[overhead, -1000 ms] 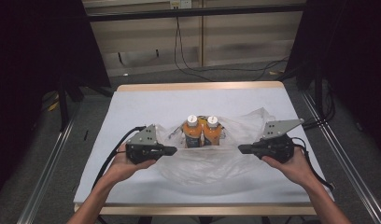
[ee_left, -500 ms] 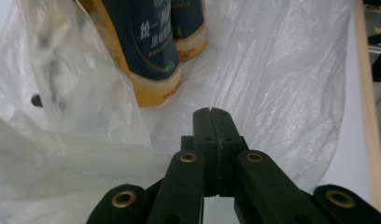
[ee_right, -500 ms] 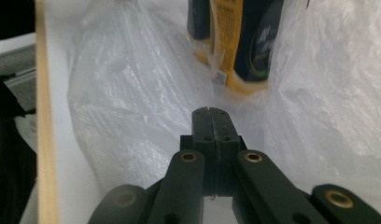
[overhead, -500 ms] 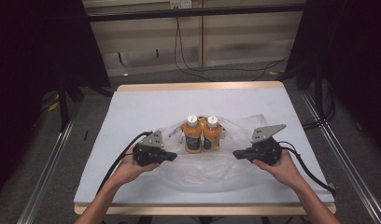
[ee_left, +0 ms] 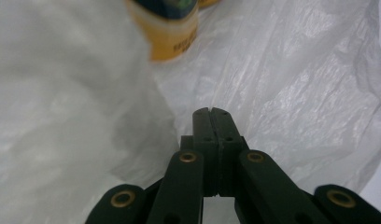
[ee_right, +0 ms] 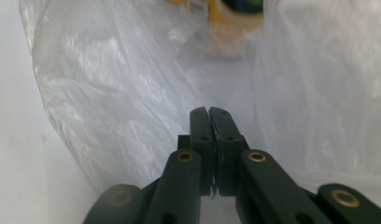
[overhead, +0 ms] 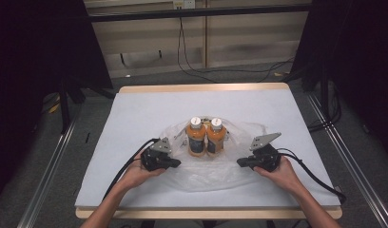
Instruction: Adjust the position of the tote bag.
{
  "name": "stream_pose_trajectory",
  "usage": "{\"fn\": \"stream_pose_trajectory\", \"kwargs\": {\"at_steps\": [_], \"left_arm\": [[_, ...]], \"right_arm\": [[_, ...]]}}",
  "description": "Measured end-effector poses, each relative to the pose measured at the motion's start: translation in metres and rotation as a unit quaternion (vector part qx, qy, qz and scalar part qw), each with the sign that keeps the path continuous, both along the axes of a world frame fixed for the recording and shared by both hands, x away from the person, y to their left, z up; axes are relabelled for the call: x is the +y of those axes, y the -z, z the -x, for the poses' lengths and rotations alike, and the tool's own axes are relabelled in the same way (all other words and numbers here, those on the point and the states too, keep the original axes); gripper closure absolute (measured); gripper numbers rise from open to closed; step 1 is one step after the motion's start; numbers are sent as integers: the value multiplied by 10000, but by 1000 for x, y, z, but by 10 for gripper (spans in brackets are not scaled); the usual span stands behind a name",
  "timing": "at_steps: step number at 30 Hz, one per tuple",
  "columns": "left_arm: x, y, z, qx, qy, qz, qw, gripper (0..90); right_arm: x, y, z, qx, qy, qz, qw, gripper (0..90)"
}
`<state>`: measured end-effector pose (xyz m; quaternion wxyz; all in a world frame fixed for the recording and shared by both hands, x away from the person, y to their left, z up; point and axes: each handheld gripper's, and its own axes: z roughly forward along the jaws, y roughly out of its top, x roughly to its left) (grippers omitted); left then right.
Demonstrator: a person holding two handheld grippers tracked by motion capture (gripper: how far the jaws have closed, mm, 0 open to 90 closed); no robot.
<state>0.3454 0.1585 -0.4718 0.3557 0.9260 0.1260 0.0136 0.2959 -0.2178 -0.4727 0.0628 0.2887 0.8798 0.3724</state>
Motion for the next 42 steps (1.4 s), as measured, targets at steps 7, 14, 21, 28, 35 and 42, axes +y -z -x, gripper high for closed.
{"fn": "stream_pose_trajectory", "kwargs": {"at_steps": [7, 14, 21, 28, 35, 42], "left_arm": [[5, 1, 1, 31, -117, 148, 9998, 823], [15, -32, 13, -239, -258, 761, 9965, 667], [17, -58, 12, -392, -241, 1147, 9923, 647], [-11, -66, -6, -506, -21, 693, 9963, 836], [-19, -43, -25, -353, -182, 439, 9982, 872], [-23, -26, -33, -203, -289, 159, 9992, 865]], "right_arm": [[-4, 1, 0, 1, 38, 1, 10000, 772], [-20, -30, 10, -342, 267, -502, 9978, 620], [-28, -54, 13, -630, 358, -720, 9948, 691], [-7, -72, -1, -696, 78, -704, 9951, 864], [11, -54, -24, -485, -111, -406, 9979, 900], [22, -35, -43, -252, -193, 17, 9995, 900]]}}
